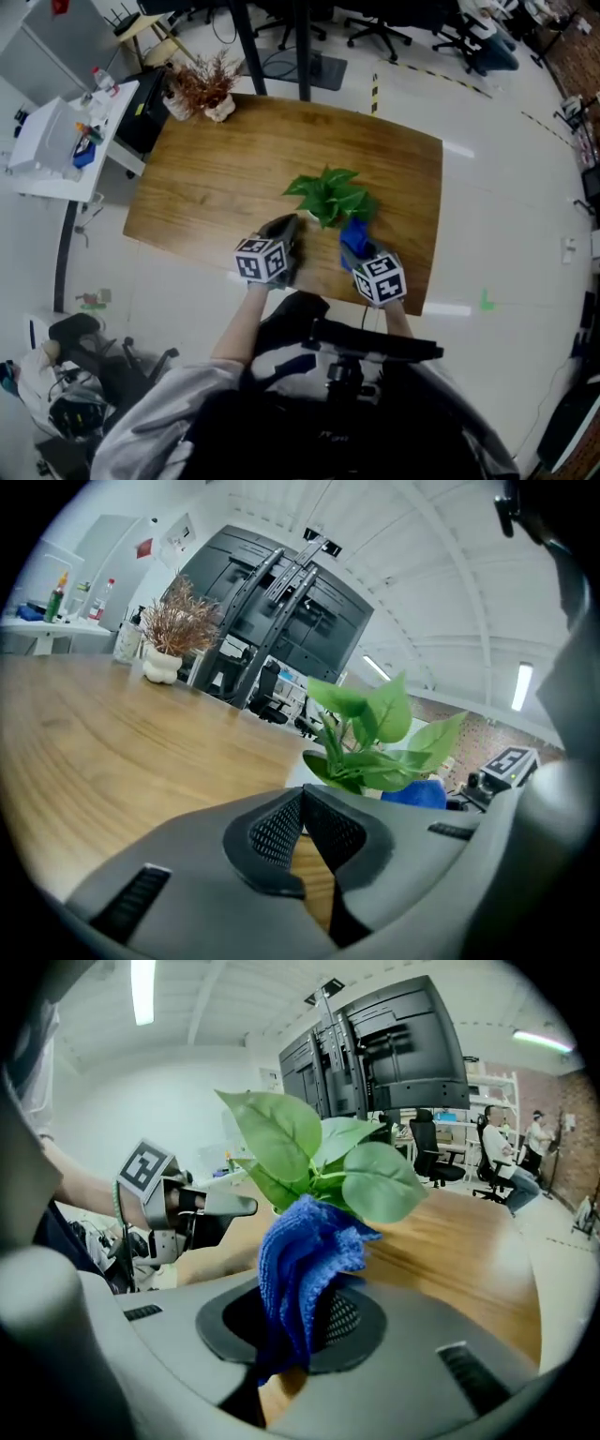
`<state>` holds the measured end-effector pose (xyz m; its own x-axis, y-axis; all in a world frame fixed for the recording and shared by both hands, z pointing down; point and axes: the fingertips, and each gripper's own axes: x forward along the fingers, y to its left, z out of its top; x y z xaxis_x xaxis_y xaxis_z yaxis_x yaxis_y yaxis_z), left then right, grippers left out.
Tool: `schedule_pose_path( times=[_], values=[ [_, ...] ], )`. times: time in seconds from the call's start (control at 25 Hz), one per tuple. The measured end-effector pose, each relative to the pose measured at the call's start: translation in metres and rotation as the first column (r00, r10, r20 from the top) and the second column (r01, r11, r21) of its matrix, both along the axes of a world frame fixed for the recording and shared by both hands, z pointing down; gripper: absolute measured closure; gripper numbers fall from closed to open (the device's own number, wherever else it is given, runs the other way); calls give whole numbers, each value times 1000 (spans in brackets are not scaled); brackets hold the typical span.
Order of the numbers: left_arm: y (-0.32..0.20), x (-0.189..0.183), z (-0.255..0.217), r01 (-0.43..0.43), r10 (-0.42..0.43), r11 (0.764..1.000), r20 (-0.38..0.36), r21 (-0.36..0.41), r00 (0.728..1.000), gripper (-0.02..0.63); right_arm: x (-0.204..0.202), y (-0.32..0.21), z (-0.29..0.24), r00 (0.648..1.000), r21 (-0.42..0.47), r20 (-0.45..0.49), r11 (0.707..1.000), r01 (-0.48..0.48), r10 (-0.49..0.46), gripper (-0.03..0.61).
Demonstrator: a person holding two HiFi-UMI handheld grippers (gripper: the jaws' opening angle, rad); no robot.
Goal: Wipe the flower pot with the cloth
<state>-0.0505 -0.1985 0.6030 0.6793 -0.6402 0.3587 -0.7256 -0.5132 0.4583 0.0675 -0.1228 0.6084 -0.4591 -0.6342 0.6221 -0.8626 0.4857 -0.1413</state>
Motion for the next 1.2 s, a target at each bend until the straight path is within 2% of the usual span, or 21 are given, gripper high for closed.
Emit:
schedule_pose_path(
  times=[0.24, 0.56, 0.88, 1.2],
  values=[
    [45, 14, -37, 1, -1, 998, -10, 70, 1000, 612, -2, 28, -31, 993, 36, 108, 998, -58, 53, 499],
    [101, 41, -76, 5, 0, 990, -31, 143, 1000, 614, 4, 72, -57, 983, 71, 172, 995, -73, 60, 499],
    [148, 47, -81, 11, -8, 987, -18, 159, 1000, 613, 7, 110, -69, 981, 93, 189, 994, -52, 33, 500],
    [181, 36, -80, 21, -22, 984, 5, 174, 1000, 614, -6, 139, -70, 975, 96, 220, 995, -42, 20, 500]
  ],
)
